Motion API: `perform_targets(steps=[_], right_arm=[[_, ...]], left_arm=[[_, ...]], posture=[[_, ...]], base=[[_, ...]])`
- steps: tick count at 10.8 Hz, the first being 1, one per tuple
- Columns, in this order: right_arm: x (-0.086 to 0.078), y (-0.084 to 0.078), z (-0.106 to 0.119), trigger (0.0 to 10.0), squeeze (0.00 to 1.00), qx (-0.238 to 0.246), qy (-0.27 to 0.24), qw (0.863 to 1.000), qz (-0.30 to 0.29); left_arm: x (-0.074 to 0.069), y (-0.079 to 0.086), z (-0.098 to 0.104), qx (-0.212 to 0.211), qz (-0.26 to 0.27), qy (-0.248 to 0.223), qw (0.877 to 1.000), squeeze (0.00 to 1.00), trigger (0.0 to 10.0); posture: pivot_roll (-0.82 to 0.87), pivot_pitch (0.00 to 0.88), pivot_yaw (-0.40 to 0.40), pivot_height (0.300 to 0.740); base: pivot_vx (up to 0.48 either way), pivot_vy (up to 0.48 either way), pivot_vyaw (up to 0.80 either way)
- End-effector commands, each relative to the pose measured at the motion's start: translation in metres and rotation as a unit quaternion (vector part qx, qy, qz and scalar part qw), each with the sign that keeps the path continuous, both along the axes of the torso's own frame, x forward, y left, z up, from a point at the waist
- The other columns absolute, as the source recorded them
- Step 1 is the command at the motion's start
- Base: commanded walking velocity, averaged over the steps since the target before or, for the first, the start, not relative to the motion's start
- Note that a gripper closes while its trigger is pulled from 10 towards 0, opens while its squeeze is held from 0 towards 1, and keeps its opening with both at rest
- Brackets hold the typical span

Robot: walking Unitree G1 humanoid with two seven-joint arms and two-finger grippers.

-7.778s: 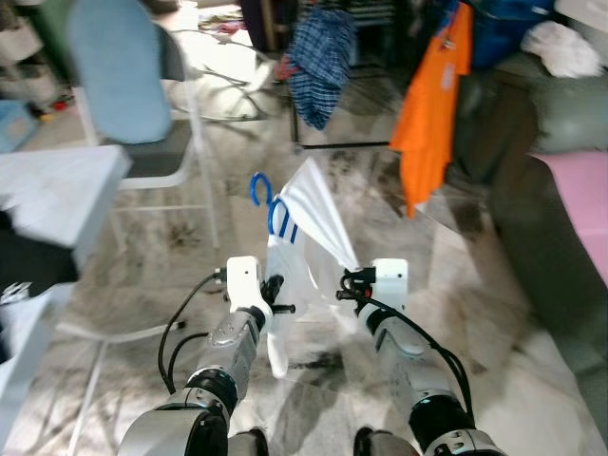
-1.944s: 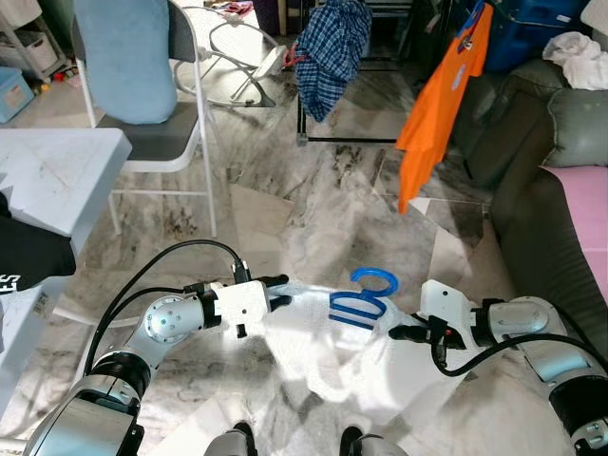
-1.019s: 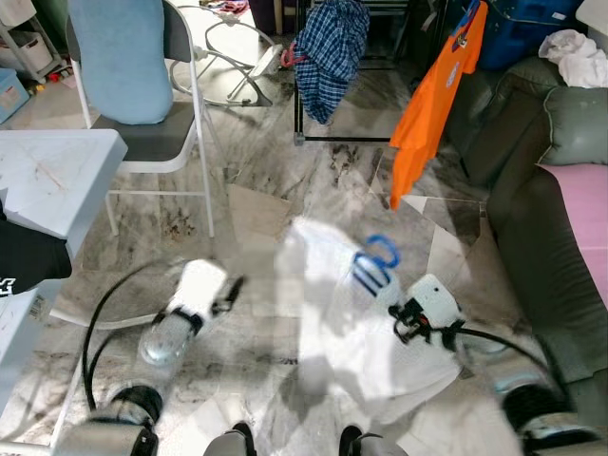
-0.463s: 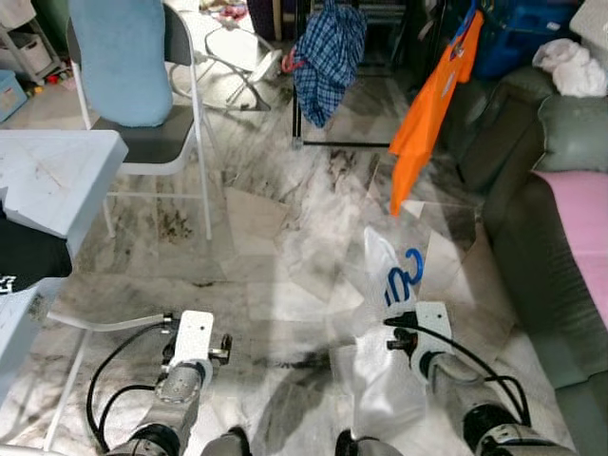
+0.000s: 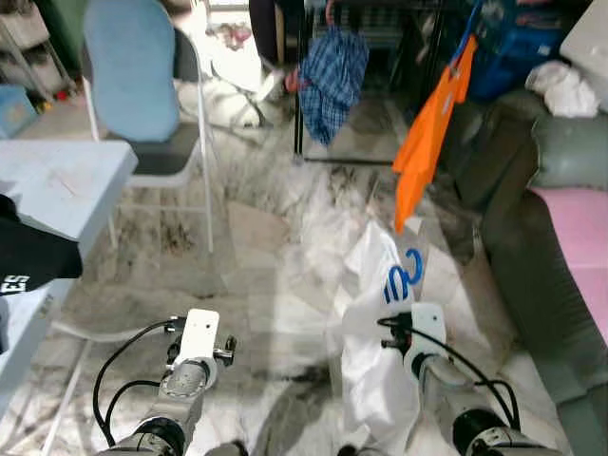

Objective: Hang hanger

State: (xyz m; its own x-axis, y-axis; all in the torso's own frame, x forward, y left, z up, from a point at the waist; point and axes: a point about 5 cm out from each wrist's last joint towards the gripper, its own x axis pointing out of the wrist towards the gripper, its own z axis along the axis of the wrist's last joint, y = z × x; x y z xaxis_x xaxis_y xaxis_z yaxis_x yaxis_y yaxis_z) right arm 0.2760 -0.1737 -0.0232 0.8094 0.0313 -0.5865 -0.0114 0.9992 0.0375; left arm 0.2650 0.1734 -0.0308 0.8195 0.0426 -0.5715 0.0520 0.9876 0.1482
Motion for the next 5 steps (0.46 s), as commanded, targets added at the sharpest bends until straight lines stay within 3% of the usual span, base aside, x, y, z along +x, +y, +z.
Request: perform_targets(steps=[1,4,5], right_arm=[[-0.0012,-0.0005,-0.0007,0.0,0.00,0.001,-0.004,1.000,-0.009],[0.0001,0.0031,0.0004,0.0,0.00,0.008,-0.012,1.000,-0.012],[-0.0003,0.0053,0.0002,0.0,0.00,0.014,-0.015,1.000,-0.010]], left_arm=[[-0.0055,0.0000,-0.0052,-0.001,-0.004,0.019,1.000,0.00,10.0],[-0.0057,-0.0058,-0.0059,-0.013,-0.016,0.021,1.000,0.00,10.0],[-0.0056,-0.0054,-0.0058,-0.029,0.002,0.019,0.999,0.00,10.0]], posture=[[-0.09,0.000,-0.009,0.740],[-0.10,0.000,0.006,0.740],[-0.10,0.000,0.008,0.740]], base=[[0.000,0.000,0.00],[0.000,0.000,0.00],[0.000,0.000,0.00]])
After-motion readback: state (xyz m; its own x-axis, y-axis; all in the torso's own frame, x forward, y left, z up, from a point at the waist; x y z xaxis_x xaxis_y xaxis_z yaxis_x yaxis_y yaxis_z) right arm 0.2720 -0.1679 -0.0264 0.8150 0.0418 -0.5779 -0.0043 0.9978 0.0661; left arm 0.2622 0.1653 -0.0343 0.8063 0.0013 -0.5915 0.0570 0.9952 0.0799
